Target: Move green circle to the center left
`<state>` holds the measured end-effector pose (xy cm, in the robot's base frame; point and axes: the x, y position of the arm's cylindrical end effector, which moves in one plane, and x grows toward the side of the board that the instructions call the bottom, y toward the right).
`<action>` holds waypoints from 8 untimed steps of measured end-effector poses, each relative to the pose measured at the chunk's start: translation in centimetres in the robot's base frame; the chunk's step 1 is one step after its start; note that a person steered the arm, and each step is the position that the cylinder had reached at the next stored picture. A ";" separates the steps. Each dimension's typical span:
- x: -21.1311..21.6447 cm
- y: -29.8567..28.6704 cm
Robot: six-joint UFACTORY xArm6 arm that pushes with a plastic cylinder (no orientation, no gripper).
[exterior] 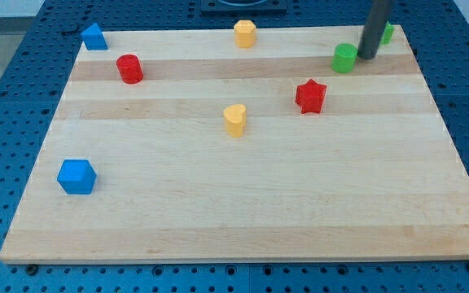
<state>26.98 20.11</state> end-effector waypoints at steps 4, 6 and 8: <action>3.2 -5.6; 2.4 -18.3; 1.2 -21.8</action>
<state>28.21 -1.65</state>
